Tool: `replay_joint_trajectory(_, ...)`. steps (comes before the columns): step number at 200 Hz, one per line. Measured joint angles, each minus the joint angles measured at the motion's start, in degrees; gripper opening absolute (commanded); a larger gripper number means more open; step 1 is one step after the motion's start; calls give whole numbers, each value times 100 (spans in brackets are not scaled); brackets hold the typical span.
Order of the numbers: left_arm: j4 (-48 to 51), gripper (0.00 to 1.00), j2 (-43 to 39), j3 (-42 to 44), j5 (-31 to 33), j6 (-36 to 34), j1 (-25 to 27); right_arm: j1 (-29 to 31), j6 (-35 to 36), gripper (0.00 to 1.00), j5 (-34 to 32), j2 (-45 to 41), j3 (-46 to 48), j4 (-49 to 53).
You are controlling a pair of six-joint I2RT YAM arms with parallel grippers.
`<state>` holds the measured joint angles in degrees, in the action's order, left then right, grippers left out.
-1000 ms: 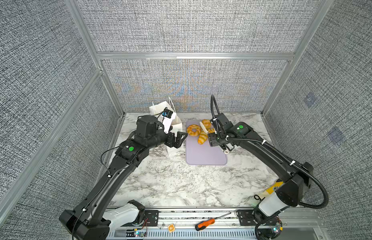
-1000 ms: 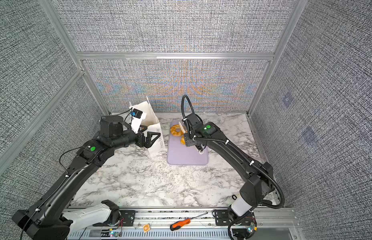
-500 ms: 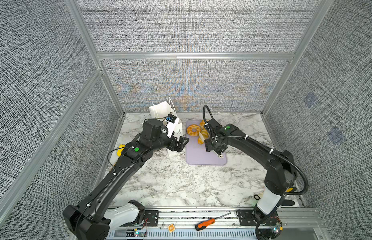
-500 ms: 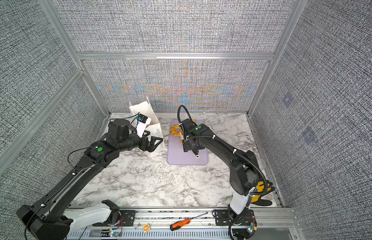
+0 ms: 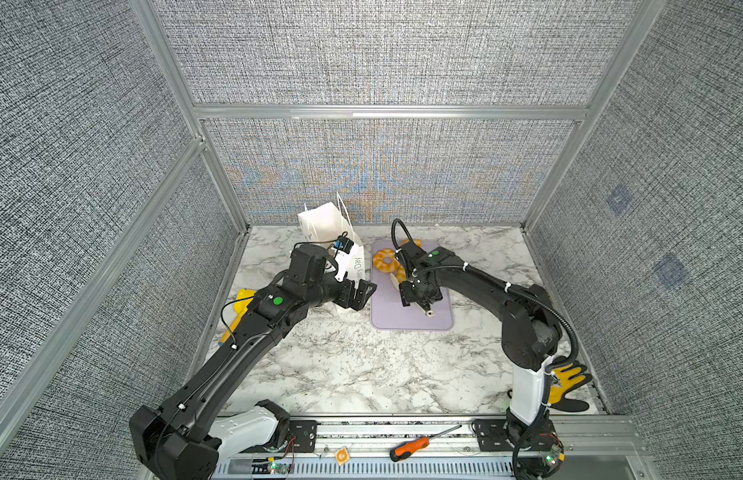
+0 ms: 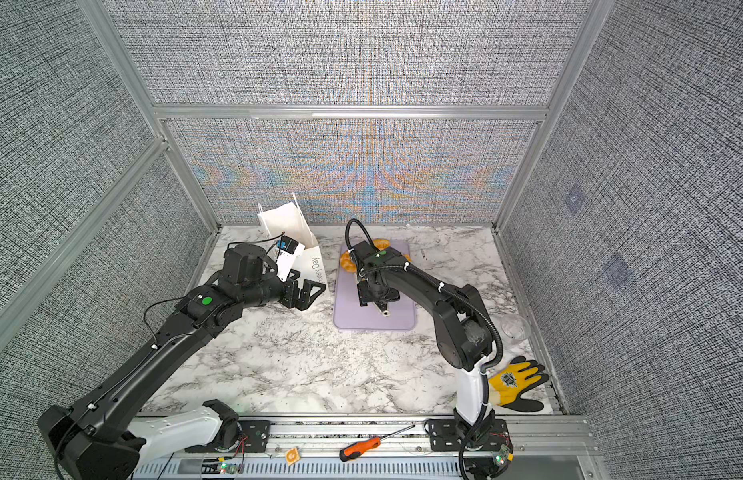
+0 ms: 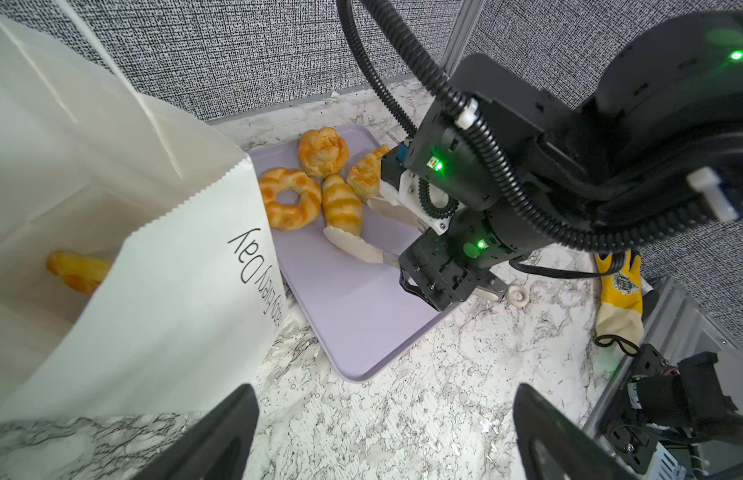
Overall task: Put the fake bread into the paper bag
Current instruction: 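Lower the tongs around a striped croissant on the tray with right gripper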
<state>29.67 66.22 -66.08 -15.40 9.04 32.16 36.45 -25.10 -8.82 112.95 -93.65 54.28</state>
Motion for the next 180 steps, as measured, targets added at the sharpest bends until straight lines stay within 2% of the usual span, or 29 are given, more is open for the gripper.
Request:
replay_joint_trajectory(66, 0, 97, -17, 22, 26, 0, 0, -7, 7, 72, -142, 398, -175, 243)
replay_joint_trajectory(180, 2, 97, -17, 33, 26, -2, 0, -44, 426, 56, -186, 258, 157, 455)
